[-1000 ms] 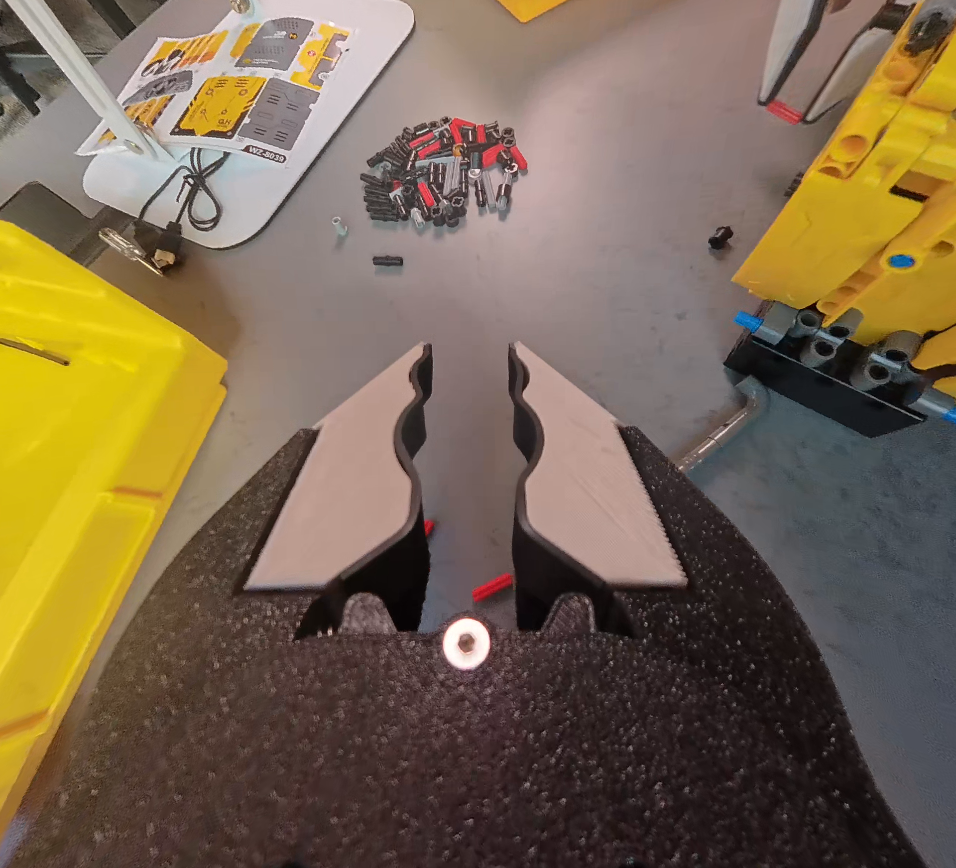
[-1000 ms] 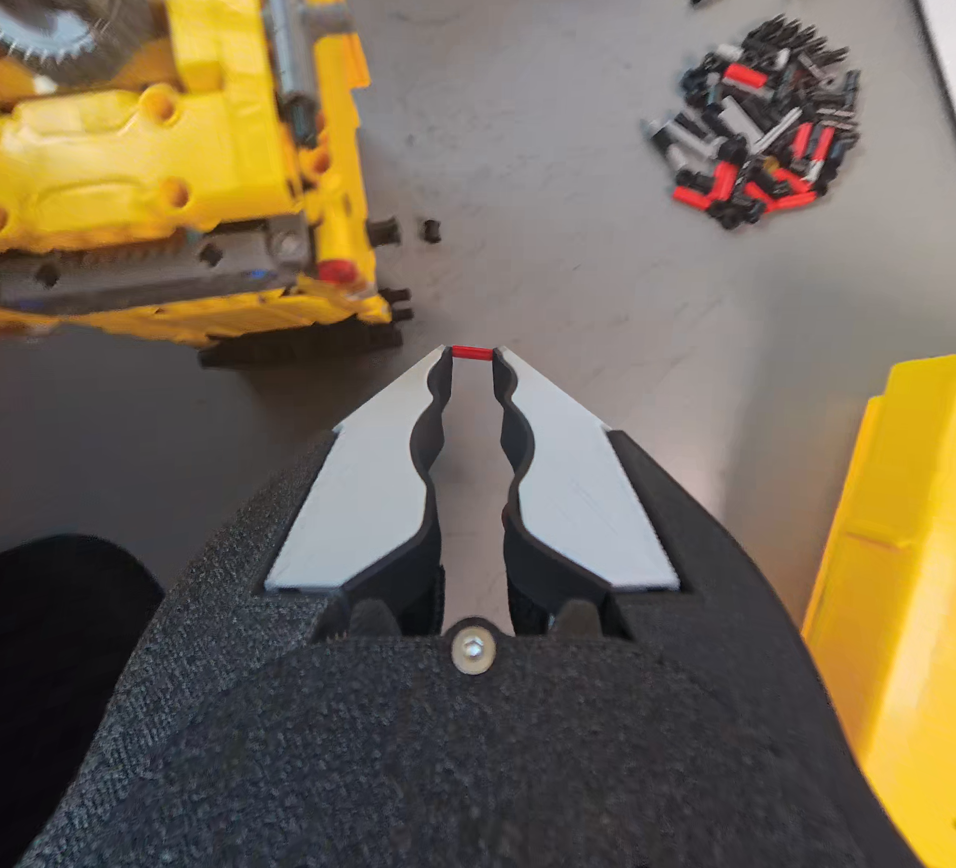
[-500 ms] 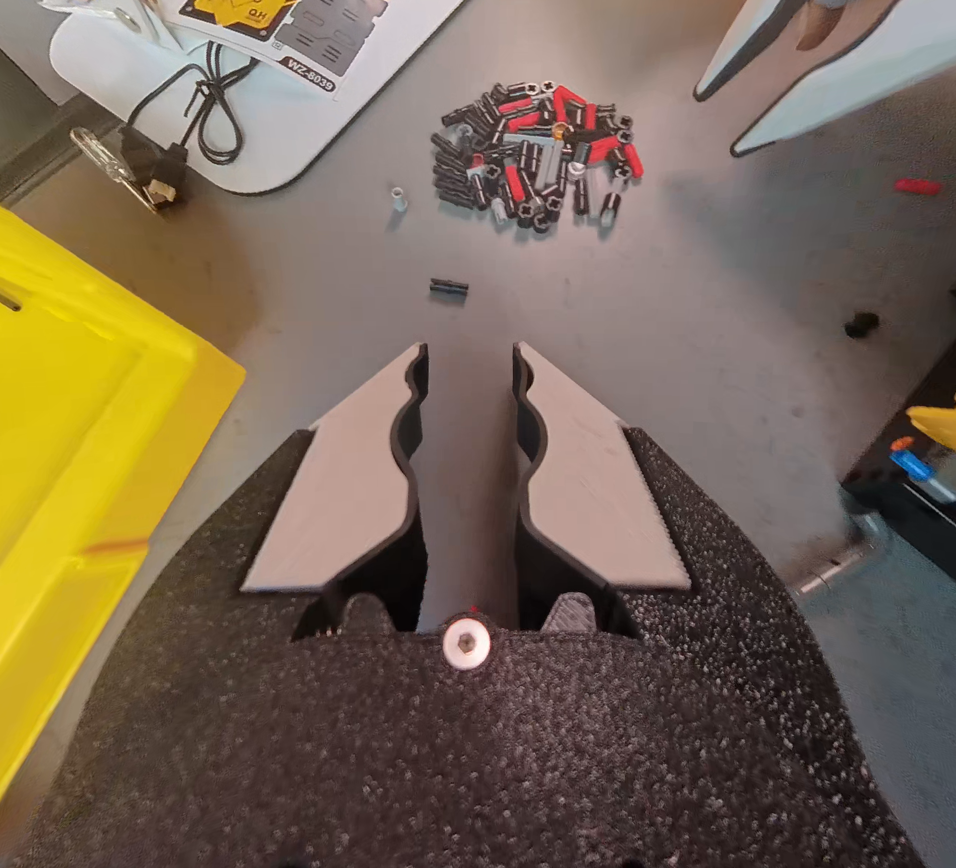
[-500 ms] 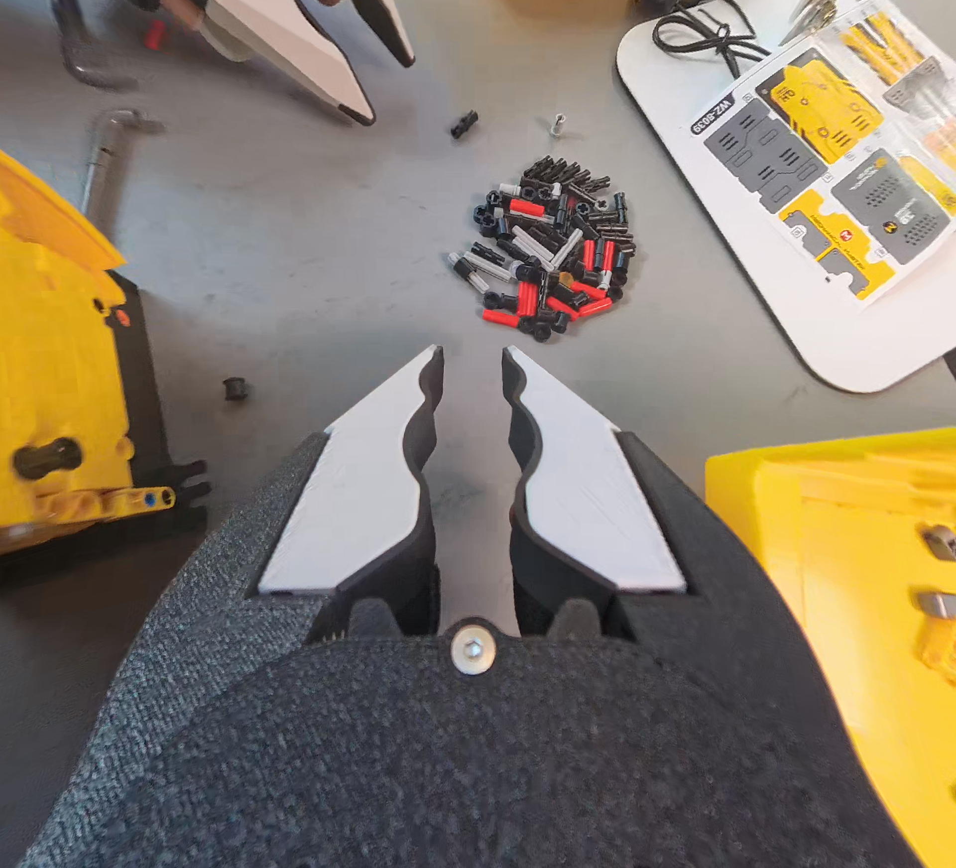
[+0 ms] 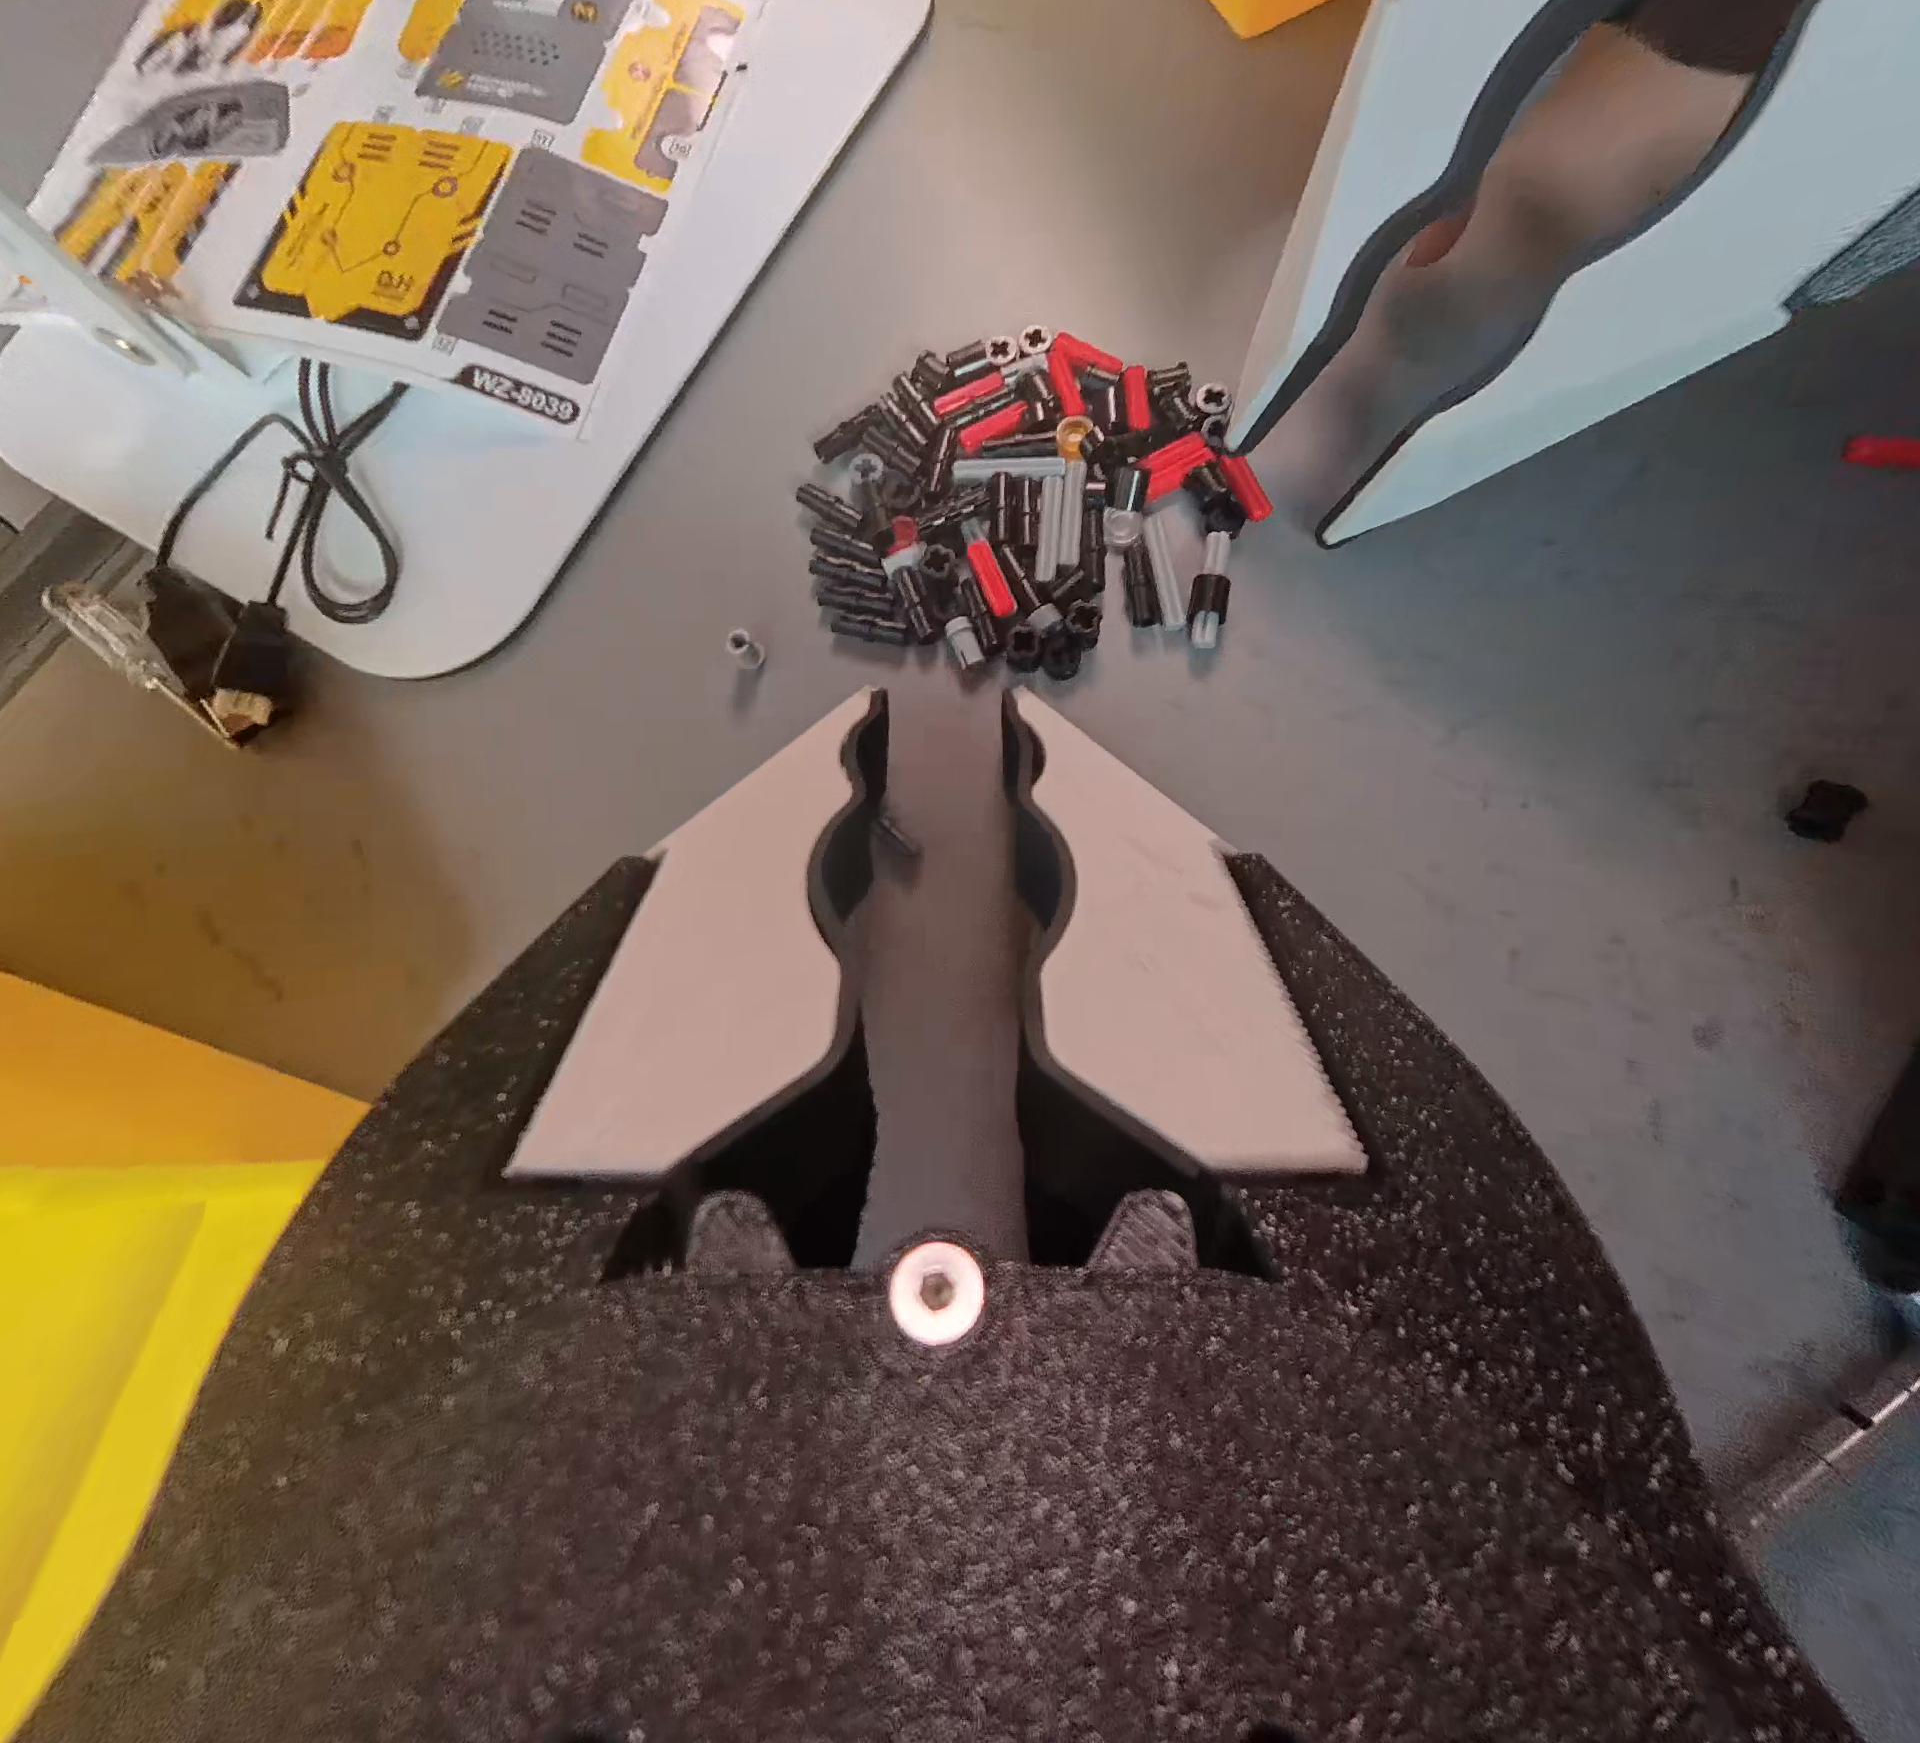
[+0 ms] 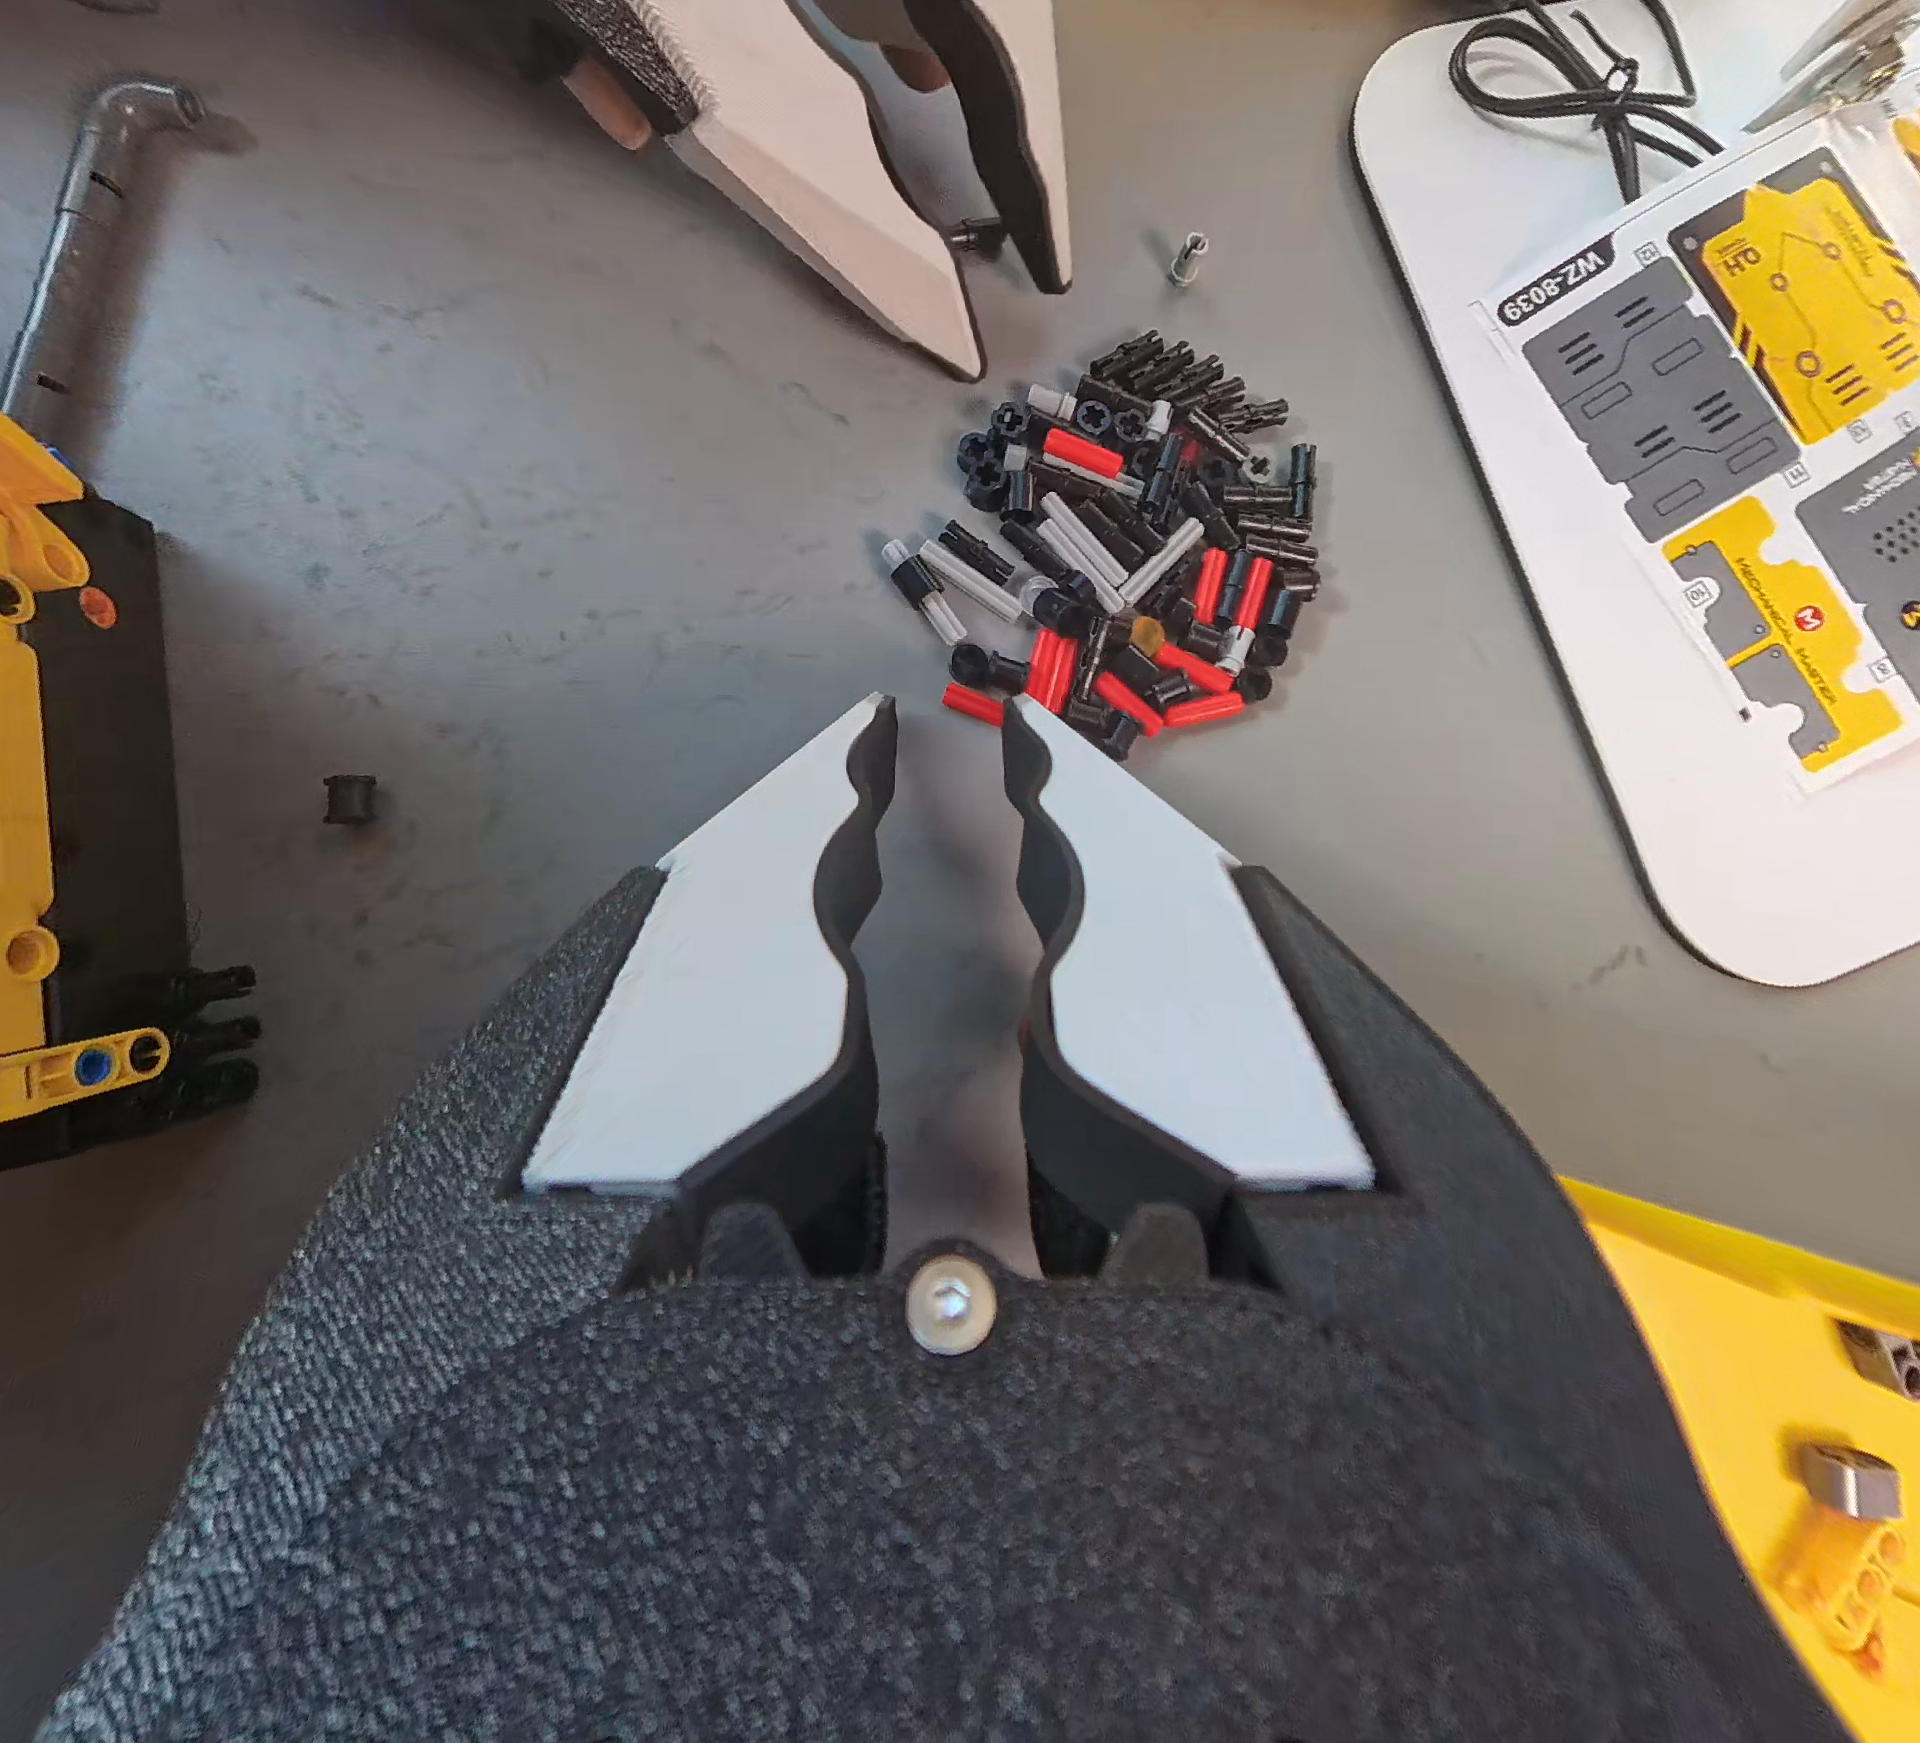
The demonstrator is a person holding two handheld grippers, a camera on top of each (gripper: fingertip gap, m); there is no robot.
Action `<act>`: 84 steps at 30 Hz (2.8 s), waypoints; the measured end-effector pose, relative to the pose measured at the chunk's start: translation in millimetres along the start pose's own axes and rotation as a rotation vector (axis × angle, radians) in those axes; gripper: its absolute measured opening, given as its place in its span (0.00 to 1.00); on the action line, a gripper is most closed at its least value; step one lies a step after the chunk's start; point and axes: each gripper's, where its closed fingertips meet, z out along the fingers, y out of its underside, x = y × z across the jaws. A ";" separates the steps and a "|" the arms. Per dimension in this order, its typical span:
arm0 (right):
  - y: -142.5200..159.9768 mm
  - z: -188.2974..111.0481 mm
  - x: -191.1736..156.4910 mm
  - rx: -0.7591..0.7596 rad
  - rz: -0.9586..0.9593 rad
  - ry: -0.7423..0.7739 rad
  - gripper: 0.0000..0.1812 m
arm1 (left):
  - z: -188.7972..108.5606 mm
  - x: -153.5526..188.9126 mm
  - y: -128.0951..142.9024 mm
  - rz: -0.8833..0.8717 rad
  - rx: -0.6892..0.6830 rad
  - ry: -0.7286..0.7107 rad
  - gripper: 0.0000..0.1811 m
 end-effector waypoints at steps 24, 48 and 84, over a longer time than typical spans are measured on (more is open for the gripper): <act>34.2 -53.5 -34.7 -0.151 0.102 0.084 0.02 | -110.5 17.3 46.0 -0.111 0.197 -0.110 0.14; 20.2 -92.7 -28.0 0.195 0.217 0.287 0.14 | -102.2 26.3 40.0 -0.076 0.242 -0.113 0.15; -14.9 -115.7 -1.3 0.630 0.283 0.575 0.25 | -137.8 -4.6 13.3 -0.062 0.495 -0.328 0.24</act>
